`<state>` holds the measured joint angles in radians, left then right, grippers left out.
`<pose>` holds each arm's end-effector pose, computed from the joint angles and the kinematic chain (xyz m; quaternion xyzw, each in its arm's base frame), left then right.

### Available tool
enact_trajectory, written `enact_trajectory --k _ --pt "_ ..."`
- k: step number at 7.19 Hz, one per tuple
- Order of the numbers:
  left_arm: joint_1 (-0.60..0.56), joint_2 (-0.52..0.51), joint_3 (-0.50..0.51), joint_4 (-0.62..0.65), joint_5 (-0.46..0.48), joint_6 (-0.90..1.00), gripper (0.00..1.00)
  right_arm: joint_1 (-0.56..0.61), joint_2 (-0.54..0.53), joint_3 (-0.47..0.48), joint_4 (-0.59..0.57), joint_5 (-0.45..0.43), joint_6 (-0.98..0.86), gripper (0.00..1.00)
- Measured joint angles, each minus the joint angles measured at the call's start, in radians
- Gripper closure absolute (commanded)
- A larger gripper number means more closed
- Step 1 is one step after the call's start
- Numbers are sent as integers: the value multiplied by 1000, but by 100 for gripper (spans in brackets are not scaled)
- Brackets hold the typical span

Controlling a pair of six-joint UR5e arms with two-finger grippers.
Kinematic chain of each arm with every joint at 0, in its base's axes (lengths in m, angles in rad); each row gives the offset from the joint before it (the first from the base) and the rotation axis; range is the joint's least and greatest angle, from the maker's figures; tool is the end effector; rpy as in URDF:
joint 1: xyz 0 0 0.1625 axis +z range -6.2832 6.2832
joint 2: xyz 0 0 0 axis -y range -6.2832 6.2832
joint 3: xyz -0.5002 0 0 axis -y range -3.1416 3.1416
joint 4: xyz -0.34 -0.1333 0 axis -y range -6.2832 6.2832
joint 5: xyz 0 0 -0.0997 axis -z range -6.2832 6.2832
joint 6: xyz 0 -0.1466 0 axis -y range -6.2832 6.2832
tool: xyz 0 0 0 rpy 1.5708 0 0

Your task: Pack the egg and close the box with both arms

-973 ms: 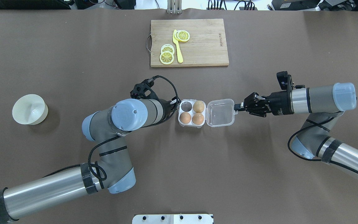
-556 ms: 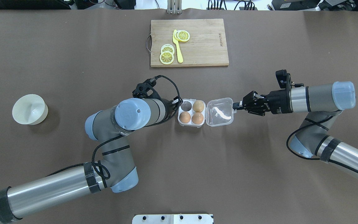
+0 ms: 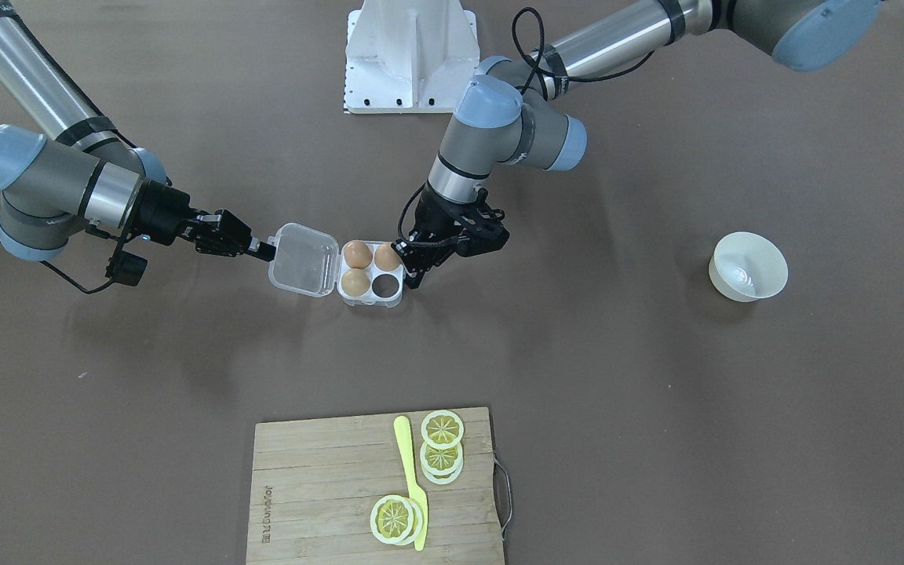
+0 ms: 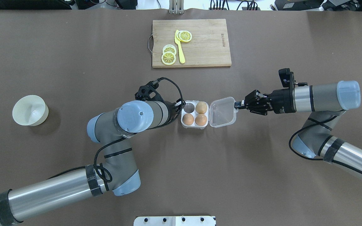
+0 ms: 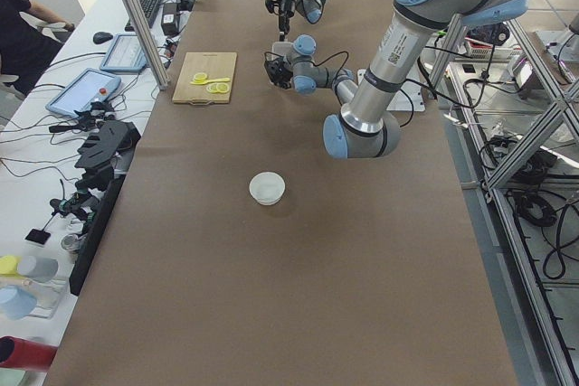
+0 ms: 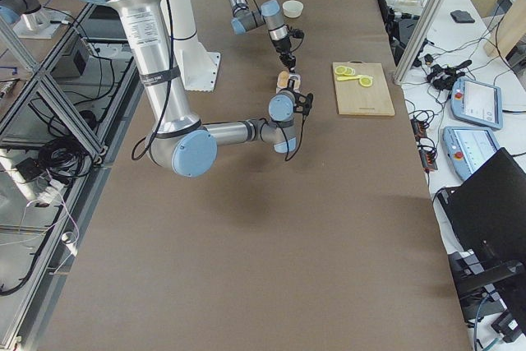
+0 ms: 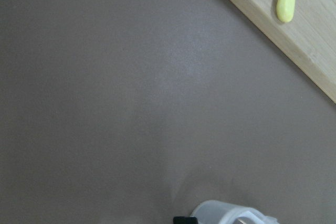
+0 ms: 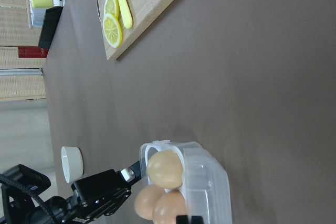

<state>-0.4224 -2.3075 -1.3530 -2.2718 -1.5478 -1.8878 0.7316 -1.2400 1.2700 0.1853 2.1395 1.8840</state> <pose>0.6766 -0.4539 0.3211 0.0396 0.5715 -0.3023 0.7619 -0.4114 -0.4424 0.5016 -0.0168 -0.7679 0.1109 0.6306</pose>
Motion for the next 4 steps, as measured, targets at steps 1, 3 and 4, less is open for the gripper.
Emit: enact_trajectory --k 1,3,4 --pt "2 -1 0 0 0 -5 100 1 1 10 -1 -1 1 97" --pt "3 -4 -3 0 -1 -15 100 0 9 20 -2 -4 1 98" --pt "4 -10 -5 0 -1 -25 100 -1 14 21 -2 -5 0 98"
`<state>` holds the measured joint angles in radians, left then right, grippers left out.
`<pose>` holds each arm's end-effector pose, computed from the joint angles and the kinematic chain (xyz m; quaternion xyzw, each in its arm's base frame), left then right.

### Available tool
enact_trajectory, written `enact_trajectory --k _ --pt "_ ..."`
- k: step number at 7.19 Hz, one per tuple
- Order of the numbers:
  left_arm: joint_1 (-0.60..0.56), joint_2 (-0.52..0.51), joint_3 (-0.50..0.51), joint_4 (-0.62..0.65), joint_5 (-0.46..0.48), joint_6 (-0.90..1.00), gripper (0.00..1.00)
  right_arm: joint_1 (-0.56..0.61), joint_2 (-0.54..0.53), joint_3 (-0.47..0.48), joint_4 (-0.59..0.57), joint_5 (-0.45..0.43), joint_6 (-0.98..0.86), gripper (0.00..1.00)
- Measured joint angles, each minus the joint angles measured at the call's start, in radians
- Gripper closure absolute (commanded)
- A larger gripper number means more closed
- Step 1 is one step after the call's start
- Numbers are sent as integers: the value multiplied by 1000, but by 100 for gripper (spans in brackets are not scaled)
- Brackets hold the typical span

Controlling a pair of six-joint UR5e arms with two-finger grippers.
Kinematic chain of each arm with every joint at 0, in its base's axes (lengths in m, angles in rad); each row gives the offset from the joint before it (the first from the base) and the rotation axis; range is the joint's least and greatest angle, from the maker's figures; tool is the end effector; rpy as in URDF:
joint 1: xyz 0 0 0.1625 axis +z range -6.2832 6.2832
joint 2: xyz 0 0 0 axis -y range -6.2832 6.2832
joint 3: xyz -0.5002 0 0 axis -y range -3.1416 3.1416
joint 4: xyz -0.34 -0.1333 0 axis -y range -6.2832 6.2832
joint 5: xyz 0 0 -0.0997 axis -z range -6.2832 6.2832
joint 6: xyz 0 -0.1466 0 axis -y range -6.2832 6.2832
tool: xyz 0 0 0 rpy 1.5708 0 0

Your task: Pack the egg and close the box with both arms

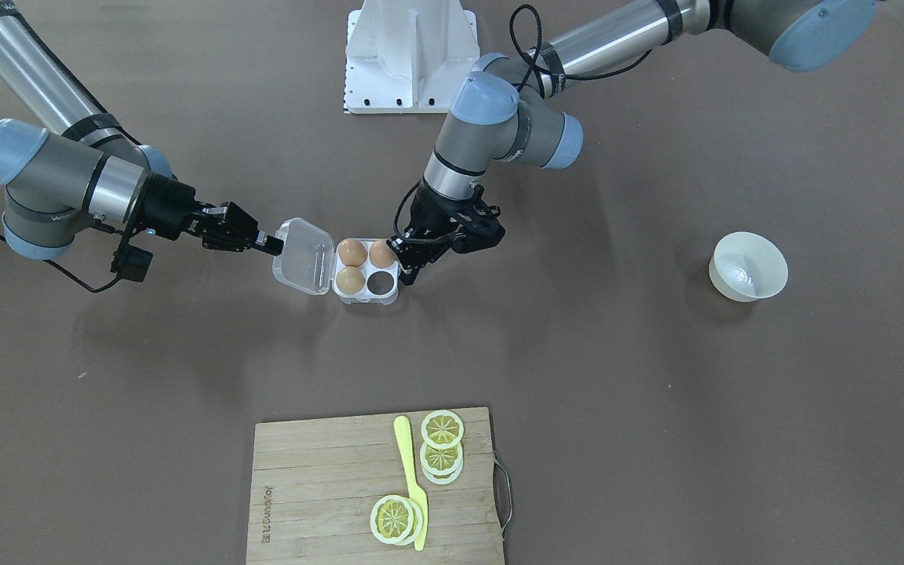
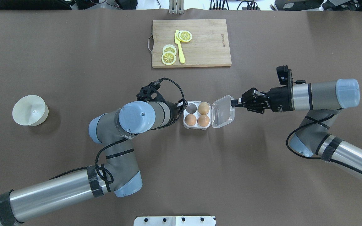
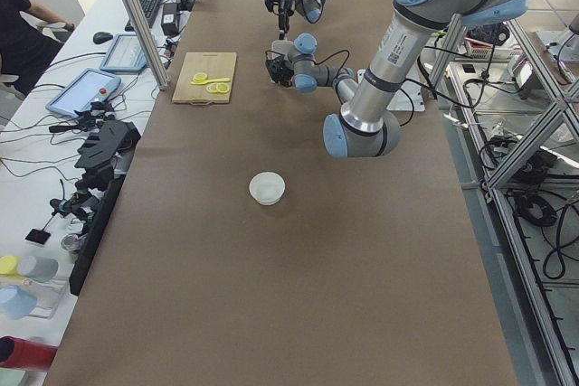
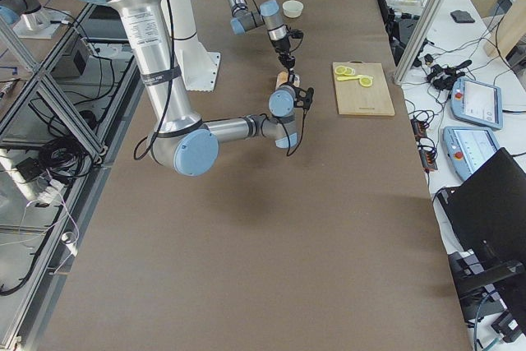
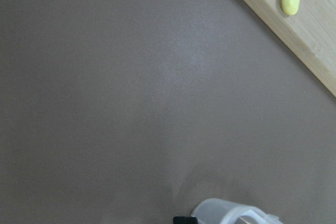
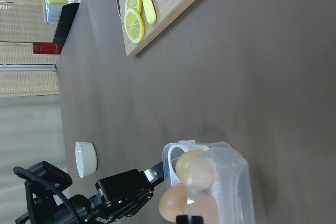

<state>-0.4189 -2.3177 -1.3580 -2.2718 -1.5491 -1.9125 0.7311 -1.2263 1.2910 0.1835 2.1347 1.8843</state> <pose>0.6787 -0.4516 0.3106 0.0312 0.5782 -0.3085 0.7547 -0.4128 -0.4441 0.4842 -0.0100 -0.7770 0.1040 0.6208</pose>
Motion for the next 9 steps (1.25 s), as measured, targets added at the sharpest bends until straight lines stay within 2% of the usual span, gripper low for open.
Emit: enact_trajectory --k 9 --pt "0 -5 -4 -2 0 -17 100 -5 74 5 -6 -12 1 98"
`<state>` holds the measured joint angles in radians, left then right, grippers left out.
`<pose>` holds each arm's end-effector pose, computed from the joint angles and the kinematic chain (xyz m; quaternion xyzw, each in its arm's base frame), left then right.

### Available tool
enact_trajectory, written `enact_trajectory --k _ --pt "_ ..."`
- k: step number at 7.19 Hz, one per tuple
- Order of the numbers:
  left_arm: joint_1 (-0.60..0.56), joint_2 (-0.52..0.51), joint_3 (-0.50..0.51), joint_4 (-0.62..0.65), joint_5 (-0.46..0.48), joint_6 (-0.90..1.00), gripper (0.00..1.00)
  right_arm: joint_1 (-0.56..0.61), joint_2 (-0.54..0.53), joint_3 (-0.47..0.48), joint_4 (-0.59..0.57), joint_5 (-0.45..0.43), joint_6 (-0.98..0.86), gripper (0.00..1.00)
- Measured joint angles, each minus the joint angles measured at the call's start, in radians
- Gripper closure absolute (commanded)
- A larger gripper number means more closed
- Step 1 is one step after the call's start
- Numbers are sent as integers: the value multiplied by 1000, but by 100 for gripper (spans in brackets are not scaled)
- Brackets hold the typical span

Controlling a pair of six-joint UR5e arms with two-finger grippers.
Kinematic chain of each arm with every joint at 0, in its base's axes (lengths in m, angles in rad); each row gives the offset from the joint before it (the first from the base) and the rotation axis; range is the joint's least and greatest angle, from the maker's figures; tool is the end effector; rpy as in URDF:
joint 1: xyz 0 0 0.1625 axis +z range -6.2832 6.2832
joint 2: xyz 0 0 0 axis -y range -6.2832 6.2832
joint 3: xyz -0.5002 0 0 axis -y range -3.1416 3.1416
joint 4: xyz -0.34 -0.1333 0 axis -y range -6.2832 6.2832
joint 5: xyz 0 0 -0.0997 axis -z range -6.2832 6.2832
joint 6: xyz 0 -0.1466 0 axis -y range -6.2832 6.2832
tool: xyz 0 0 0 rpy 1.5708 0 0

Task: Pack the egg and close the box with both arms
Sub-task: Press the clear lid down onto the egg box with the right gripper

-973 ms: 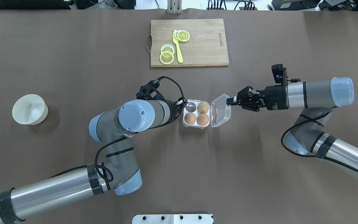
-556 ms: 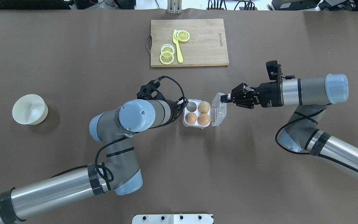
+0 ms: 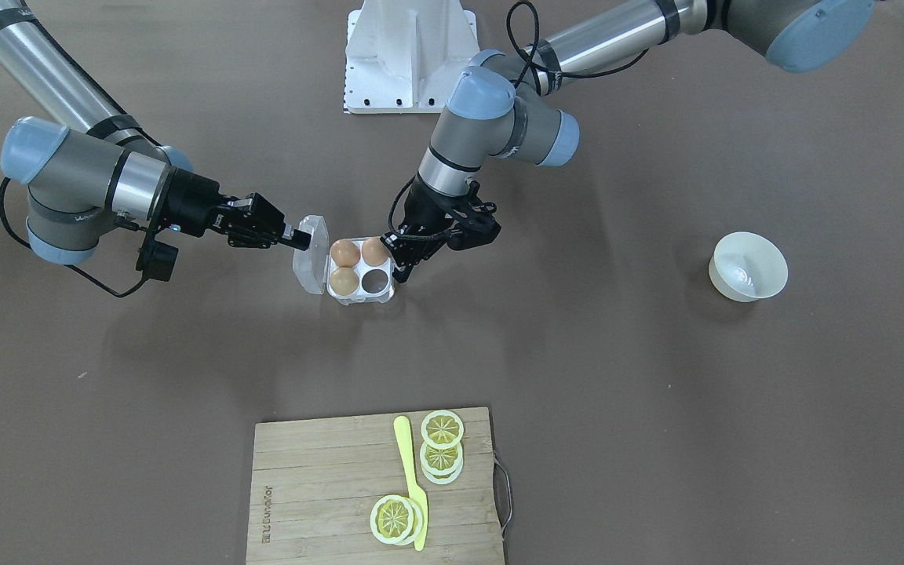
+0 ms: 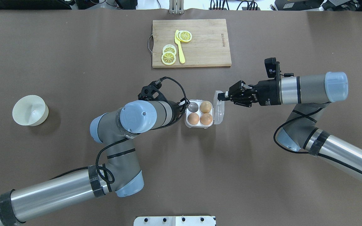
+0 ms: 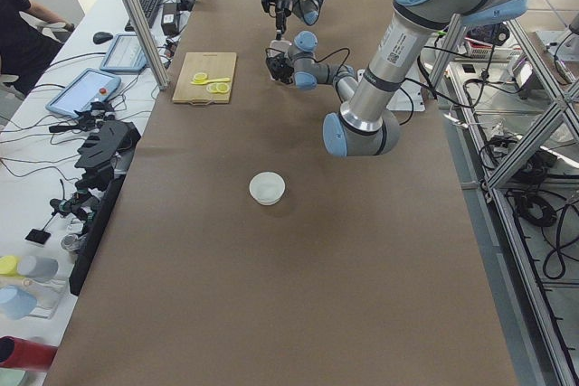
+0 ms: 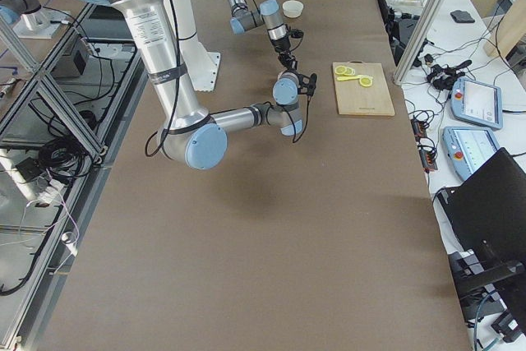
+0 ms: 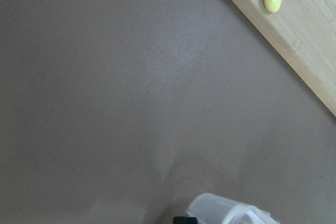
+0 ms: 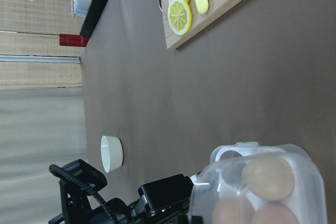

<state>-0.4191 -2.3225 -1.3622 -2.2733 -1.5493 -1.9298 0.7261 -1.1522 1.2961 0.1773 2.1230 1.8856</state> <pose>0.6783 -0.4516 0.3045 0.0263 0.5828 -0.3139 0.7491 -0.4312 -0.4583 0.4368 0.0033 -0.7965 0.0880 0.5982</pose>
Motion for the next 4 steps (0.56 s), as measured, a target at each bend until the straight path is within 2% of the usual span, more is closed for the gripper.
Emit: enact_trajectory --k 4 --pt "0 6 0 -1 -1 1 100 -19 22 0 -5 -28 1 98"
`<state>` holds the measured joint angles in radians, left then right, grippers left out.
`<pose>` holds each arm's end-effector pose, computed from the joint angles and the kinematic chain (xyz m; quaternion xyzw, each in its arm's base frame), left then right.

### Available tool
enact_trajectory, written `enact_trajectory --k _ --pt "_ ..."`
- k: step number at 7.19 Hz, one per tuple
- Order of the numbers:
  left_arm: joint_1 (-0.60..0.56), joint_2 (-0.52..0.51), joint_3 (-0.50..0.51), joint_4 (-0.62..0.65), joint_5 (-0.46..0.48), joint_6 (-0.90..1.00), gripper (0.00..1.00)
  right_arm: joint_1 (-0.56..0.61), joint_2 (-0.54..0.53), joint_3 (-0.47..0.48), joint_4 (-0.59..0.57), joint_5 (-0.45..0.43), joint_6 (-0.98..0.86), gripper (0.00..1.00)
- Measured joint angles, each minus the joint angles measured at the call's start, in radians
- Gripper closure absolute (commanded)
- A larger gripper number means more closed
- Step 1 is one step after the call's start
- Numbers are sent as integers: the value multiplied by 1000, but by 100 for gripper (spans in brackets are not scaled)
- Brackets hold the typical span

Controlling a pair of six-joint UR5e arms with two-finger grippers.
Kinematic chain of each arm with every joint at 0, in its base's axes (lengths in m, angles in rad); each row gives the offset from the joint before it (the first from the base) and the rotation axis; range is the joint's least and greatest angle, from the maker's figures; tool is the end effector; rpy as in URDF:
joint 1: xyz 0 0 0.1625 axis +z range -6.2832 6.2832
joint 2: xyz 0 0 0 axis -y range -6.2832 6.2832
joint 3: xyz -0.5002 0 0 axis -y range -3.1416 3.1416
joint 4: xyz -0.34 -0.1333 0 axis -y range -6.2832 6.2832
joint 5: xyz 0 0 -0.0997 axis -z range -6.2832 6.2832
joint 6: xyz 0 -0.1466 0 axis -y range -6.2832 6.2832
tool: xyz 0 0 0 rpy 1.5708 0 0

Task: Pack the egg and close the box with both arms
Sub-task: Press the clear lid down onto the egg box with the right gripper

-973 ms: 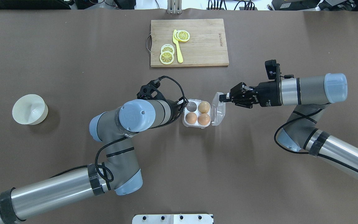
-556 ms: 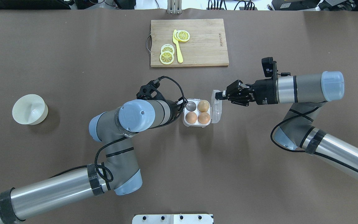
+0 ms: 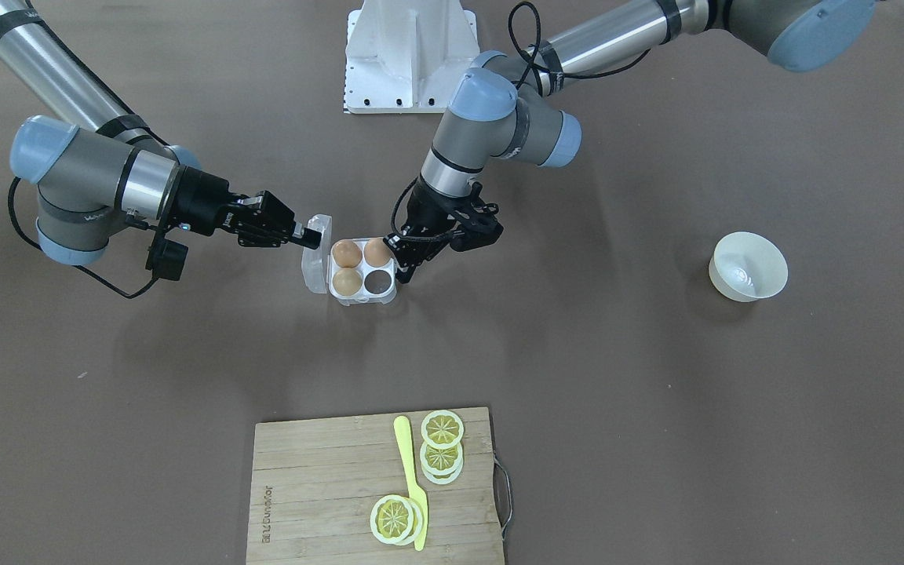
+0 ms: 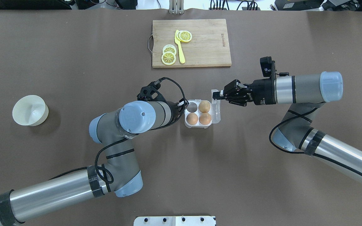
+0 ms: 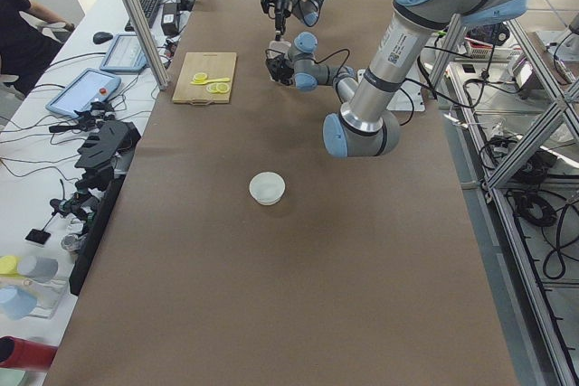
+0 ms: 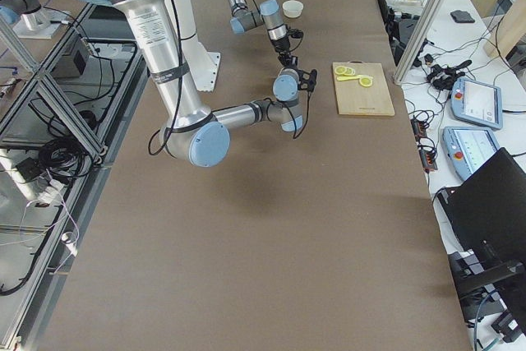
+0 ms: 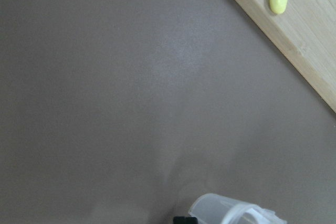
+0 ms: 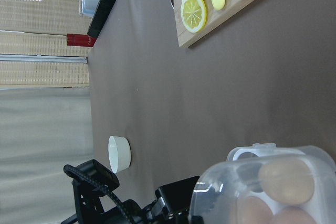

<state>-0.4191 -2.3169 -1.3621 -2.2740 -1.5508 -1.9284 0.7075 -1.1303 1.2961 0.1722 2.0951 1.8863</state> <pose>0.6777 -0.4510 0.3090 0.0260 0.5807 -0.3135 0.7509 -0.4439 -0.4584 0.4227 0.0065 -0.8022 0.0889 0.5904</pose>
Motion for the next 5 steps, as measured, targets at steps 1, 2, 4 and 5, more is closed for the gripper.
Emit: enact_trajectory --k 1,2,4,5 --pt "0 1 0 0 0 0 100 -15 4 -1 -2 -20 -1 98" --pt "0 2 1 1 0 0 100 -31 8 -1 -5 -40 -1 98" --pt "0 2 1 0 0 0 100 -46 16 -2 -10 -57 -1 86" --pt "-1 2 0 0 0 0 100 -48 17 -2 -10 -59 -1 82"
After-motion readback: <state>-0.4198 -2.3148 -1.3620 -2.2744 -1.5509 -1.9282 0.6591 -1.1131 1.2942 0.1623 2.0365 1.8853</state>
